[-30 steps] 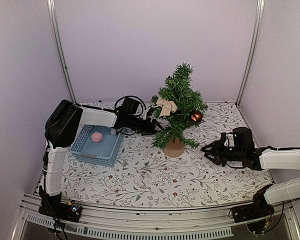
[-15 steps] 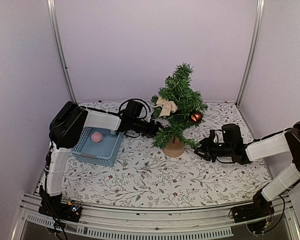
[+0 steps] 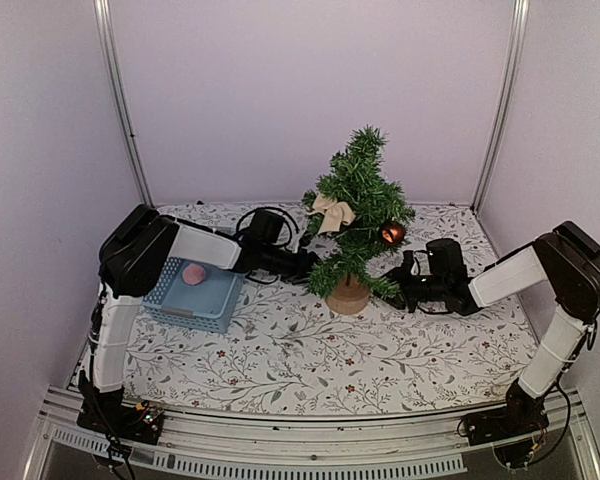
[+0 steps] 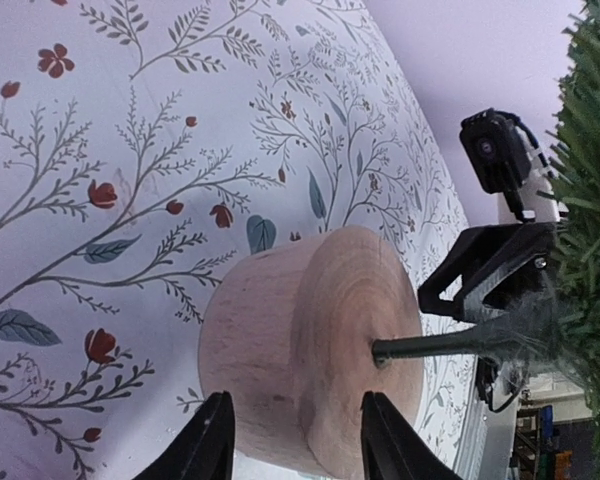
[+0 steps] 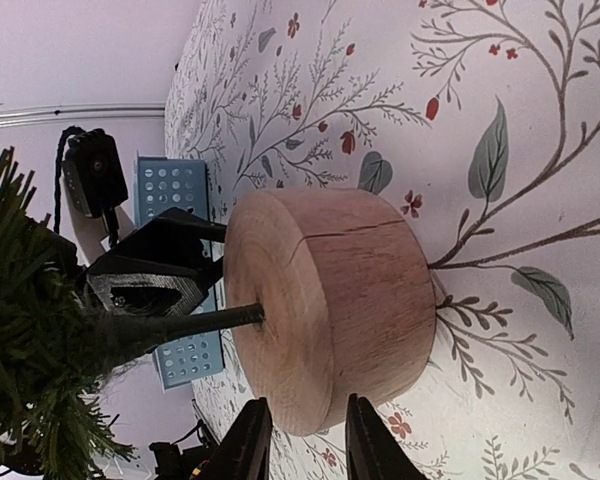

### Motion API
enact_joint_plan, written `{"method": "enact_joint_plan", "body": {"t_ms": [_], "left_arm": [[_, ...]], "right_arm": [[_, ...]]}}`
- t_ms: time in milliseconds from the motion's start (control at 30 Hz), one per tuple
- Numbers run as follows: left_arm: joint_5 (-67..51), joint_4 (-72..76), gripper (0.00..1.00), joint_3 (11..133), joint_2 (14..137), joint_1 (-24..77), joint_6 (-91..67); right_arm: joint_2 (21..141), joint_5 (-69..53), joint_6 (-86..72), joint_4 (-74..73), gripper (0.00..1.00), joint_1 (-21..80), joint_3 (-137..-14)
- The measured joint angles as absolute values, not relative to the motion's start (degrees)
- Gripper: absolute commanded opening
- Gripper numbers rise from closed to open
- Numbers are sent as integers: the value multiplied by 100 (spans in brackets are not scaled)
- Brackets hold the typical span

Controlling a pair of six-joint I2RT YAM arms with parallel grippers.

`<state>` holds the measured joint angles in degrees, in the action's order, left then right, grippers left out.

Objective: Decorate the small christmas tree

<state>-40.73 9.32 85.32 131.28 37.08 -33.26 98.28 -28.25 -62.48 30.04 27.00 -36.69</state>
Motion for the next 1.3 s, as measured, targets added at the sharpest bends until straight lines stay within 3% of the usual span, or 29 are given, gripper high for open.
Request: {"method": "enact_joint_plan", "body": {"t_ms": [867,1300], "left_arm": [[-4056,1883,37,7242,12654,3763,-3813],[-4029,2456,38,6737,12379,3857,-4101]], "right_arm": [[11323,-2958,-5754,3052,20,2547,-5227],[11675,-3212,-5614,3190,33,2357,-5618]]}}
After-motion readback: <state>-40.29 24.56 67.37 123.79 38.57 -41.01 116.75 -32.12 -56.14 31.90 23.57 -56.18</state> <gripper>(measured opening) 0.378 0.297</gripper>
